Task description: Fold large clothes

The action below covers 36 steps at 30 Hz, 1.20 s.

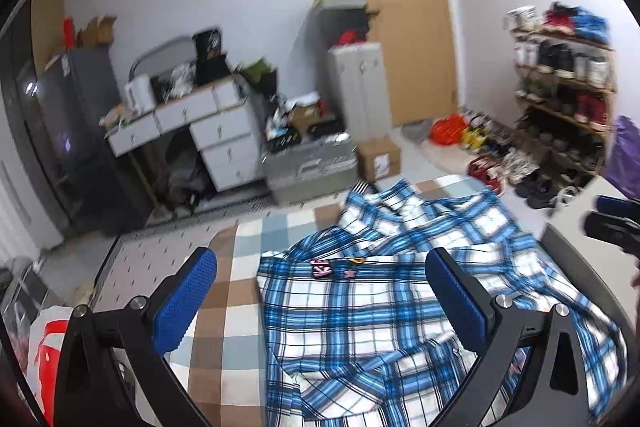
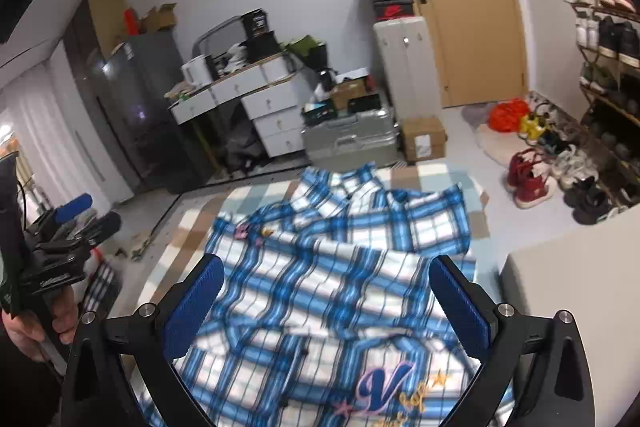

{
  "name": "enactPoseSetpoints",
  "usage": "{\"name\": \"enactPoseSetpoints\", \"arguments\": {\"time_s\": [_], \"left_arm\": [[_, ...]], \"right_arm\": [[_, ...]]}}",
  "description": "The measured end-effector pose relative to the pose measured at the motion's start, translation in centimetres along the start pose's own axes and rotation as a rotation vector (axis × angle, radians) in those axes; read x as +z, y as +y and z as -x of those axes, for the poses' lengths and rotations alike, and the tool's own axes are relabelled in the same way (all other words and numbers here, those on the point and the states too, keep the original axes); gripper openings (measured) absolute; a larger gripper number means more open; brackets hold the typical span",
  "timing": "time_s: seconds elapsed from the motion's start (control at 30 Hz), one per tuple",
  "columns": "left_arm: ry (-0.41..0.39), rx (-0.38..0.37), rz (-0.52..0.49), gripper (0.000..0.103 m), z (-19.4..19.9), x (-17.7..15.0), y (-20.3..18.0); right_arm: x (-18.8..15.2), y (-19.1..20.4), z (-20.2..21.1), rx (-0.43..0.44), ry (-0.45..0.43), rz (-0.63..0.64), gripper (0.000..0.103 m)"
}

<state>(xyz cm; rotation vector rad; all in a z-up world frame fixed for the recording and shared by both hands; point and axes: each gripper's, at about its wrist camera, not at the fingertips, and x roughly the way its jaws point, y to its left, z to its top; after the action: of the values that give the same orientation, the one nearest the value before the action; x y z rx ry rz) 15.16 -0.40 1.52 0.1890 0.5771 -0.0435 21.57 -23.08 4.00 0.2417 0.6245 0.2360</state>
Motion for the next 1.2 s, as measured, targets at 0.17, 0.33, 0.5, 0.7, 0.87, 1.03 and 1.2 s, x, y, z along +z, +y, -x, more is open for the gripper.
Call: {"name": "enactPoseSetpoints", "arguments": {"time_s": [0.17, 0.33, 0.5, 0.7, 0.87, 1.03, 1.2], "left_arm": [[0.072, -0.009, 0.037, 0.102, -8.9, 3.9, 0.5], [0.27, -0.083, 0.127, 0.102, -20.1, 5.5, -0.2], [0.389, -0.098, 0.177, 0.102, -29.4, 5.6, -1.5], [0.462, -0.042, 0.096, 0.102, -36.9, 5.4, -2.6], [0.554, -0.108, 0.093, 0.072, -39.2, 4.0, -2.5], [0.587, -0.177, 0.134, 0.003, -37.1, 3.4, -1.8], [0.402, -0.276, 0.059, 0.002, -27.8, 4.2, -1.8]], "right_arm": [[1.1, -1.2, -4.7, -0.09, 0.082, -0.019, 0.103], [0.9, -3.5, -11.3, -0.186, 0.147, 0.099, 0.103], [0.4, -8.3, -16.3, -0.115, 0.209, -0.012, 0.103], [0.3, -9.2, -19.1, -0.117, 0.199, 0.07, 0.103], [0.6, -9.5, -21.0, -0.12, 0.174, 0.135, 0.103], [0.8, -10.2, -22.2, -0.125, 0.199, 0.101, 0.103], [1.6, -11.1, -21.0, -0.099, 0.18, -0.005, 0.103]]}}
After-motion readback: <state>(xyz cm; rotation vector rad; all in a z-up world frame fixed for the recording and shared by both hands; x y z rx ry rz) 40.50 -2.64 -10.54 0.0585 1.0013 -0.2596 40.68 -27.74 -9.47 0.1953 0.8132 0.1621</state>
